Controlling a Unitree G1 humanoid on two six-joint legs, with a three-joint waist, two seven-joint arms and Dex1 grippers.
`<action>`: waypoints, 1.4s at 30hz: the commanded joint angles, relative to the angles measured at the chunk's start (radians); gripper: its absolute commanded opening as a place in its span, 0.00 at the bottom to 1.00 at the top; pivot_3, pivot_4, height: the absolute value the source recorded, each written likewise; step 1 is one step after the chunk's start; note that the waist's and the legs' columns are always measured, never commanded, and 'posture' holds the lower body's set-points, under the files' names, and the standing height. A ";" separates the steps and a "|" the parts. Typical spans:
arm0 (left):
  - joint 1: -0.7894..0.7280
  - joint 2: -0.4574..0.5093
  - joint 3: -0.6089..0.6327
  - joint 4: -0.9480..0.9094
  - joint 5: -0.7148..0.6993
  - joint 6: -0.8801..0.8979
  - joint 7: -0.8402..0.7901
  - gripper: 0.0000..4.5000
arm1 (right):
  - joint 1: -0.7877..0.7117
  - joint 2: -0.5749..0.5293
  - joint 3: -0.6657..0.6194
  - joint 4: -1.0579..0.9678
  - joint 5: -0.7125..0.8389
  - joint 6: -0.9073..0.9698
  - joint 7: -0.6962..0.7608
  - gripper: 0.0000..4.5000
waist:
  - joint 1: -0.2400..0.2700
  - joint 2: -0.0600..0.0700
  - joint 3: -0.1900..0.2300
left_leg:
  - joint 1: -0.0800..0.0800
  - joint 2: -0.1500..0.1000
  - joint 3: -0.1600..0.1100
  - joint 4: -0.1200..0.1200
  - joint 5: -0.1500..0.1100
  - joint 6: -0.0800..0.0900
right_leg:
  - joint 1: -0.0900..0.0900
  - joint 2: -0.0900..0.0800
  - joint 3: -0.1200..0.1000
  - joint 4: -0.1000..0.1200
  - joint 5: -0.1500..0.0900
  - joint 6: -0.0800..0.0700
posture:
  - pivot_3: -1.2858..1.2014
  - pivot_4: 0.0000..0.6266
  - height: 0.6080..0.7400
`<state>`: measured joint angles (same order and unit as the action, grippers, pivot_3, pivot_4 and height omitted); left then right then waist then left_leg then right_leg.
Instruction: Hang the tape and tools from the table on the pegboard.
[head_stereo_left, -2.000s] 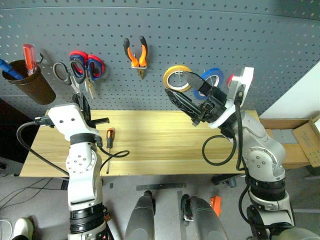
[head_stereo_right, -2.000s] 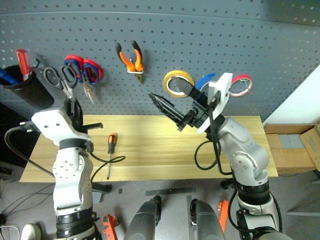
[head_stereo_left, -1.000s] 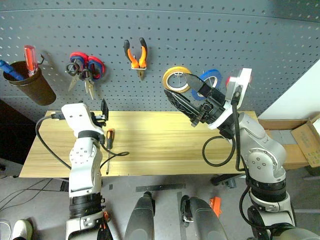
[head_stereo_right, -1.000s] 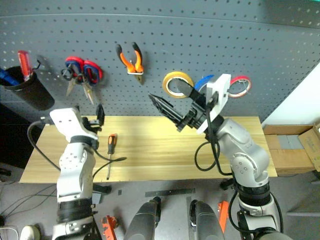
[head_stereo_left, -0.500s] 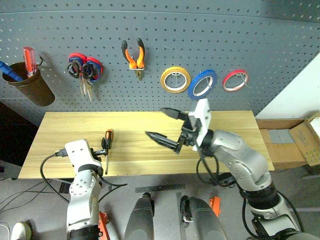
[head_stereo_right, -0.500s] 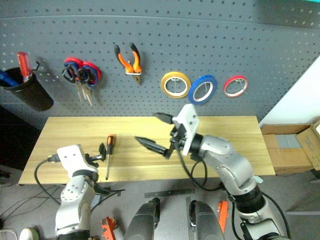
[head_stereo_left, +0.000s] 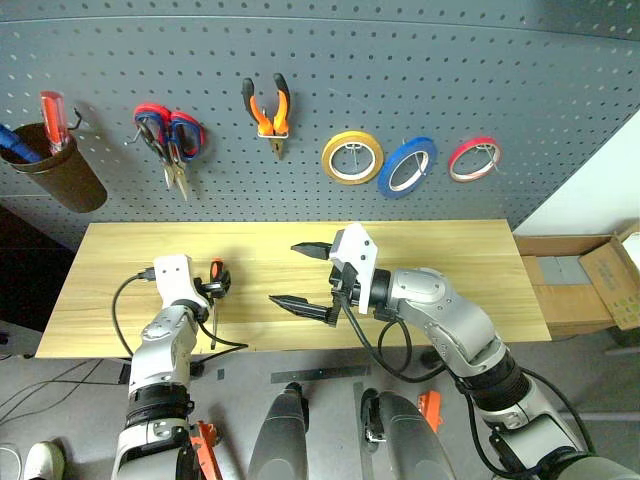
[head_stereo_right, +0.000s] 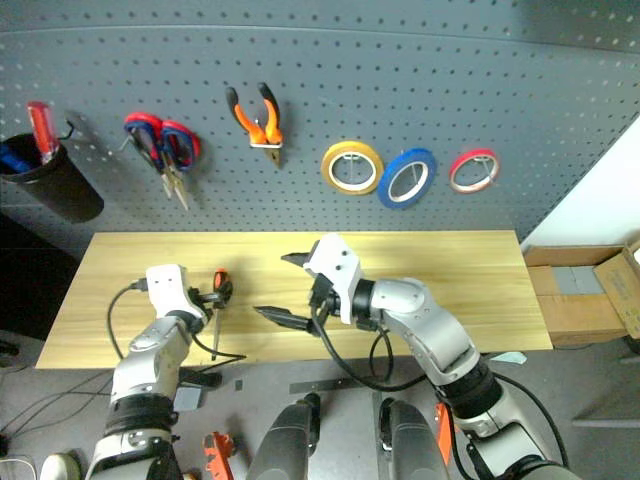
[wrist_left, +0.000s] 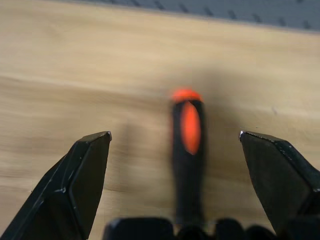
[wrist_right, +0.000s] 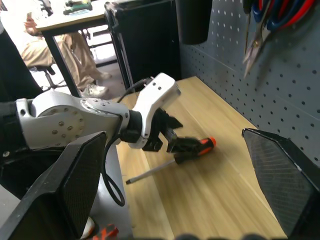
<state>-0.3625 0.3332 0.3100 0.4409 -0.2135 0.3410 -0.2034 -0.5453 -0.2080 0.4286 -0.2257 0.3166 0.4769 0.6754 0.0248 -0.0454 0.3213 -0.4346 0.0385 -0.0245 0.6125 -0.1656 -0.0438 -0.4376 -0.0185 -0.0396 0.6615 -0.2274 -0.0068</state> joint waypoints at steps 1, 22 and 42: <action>-0.015 0.020 0.004 0.025 0.008 -0.010 0.010 0.98 | -0.016 0.008 0.010 -0.028 -0.013 0.004 0.015 1.00 | -0.001 0.001 0.002 | 0.000 0.001 0.000 0.000 0.000 0.000 | 0.000 0.000 0.000 0.000 0.000 0.000 | 0.54 0.60 1.00; -0.026 0.023 -0.003 0.006 0.000 0.049 0.030 0.16 | -0.027 0.029 -0.020 0.014 -0.050 0.000 0.033 1.00 | -0.001 0.004 0.009 | 0.000 0.002 0.002 -0.004 0.000 -0.001 | -0.002 0.000 0.001 -0.003 0.000 0.000 | 0.55 0.58 1.00; 0.115 -0.026 0.110 -0.682 -0.018 0.041 0.225 0.16 | -0.086 0.167 -0.315 -0.096 0.331 0.089 0.010 1.00 | 0.003 0.002 0.006 | -0.002 0.003 0.002 -0.005 -0.001 -0.003 | -0.002 0.001 -0.001 -0.006 0.000 0.000 | 0.58 0.40 1.00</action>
<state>-0.2559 0.2923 0.3846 -0.1642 -0.2465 0.4157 -0.0047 -0.6148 -0.0547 0.1337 -0.2794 0.6043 0.5542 0.6960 0.0280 -0.0432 0.3271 -0.4370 0.0413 -0.0225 0.6080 -0.1671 -0.0466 -0.4400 -0.0180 -0.0400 0.6559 -0.2275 -0.0069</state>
